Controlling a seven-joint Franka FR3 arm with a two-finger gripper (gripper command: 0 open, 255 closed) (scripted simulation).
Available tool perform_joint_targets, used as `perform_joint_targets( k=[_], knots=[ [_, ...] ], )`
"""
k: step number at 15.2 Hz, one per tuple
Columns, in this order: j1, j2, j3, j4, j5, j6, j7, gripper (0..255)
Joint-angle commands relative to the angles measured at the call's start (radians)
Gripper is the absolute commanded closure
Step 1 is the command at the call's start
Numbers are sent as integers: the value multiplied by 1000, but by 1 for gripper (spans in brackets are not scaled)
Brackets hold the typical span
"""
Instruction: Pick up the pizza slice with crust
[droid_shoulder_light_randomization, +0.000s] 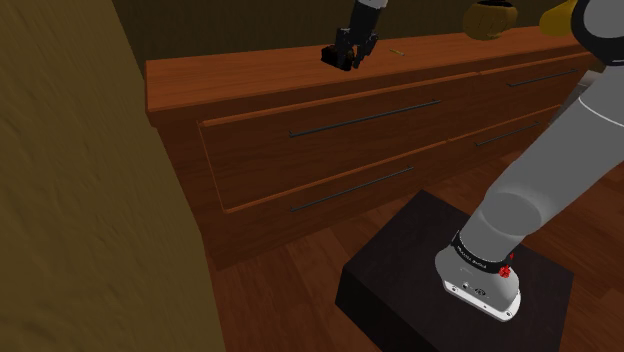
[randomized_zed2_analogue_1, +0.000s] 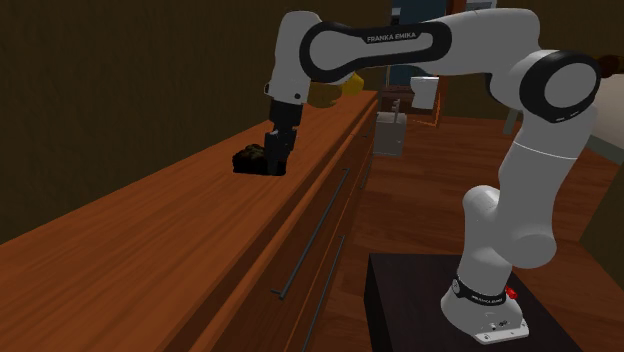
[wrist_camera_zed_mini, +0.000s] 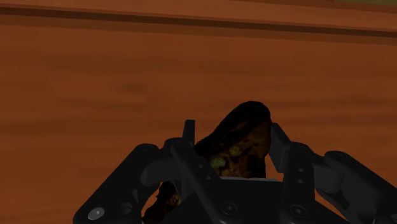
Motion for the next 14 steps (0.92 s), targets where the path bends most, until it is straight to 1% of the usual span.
perform_joint_targets(
  k=[1, 14],
  knots=[
    [0, 3, 0, 14, 0, -14, 2, 255],
    [-1, 46, -4, 239, 0, -196, 22, 255]
  ],
)
